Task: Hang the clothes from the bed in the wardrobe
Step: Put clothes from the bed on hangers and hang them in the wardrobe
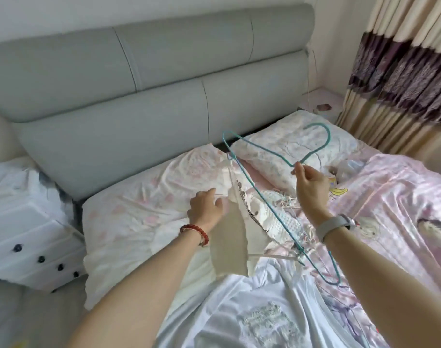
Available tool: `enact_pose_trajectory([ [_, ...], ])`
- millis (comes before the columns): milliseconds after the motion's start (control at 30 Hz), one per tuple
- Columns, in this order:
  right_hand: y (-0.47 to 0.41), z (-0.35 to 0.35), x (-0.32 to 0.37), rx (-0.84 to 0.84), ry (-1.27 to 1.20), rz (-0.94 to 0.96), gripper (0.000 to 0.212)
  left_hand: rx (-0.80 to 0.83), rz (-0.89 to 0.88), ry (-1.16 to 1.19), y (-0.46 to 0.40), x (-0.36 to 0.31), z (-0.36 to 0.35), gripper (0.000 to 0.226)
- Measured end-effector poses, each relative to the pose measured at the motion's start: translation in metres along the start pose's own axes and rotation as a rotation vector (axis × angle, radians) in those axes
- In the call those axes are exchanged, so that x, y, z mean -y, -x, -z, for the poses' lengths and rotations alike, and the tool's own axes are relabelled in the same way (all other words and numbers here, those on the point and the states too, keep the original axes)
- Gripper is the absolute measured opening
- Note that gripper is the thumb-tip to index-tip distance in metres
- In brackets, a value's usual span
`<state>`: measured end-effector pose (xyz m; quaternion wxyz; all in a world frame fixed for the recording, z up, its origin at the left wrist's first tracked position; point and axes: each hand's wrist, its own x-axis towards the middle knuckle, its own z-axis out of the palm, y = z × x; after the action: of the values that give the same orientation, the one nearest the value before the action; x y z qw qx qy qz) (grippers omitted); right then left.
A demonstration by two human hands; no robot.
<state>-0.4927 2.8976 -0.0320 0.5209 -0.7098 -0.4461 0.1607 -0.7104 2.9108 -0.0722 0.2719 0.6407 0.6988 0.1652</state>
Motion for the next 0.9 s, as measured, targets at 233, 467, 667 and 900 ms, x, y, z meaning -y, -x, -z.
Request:
enact_pose_trajectory([
  [233, 0.001, -0.072, -0.091, 0.296, 0.159, -0.055, 0.027, 0.322, 0.169, -0.271, 0.015, 0.114, -0.076, 0.055],
  [467, -0.028, -0.083, -0.155, 0.531, 0.739, -0.157, 0.067, 0.516, 0.218, -0.338, 0.019, 0.166, -0.118, 0.059],
  [667, 0.001, -0.078, -0.162, 0.479, 0.709, -0.378, 0.069, 0.481, 0.151, -0.349, 0.028, 0.173, -0.115, 0.058],
  [900, 0.070, -0.085, -0.125, 0.650, 0.704, -0.107, 0.058, 0.250, 0.074, -0.361, 0.045, 0.155, -0.066, 0.053],
])
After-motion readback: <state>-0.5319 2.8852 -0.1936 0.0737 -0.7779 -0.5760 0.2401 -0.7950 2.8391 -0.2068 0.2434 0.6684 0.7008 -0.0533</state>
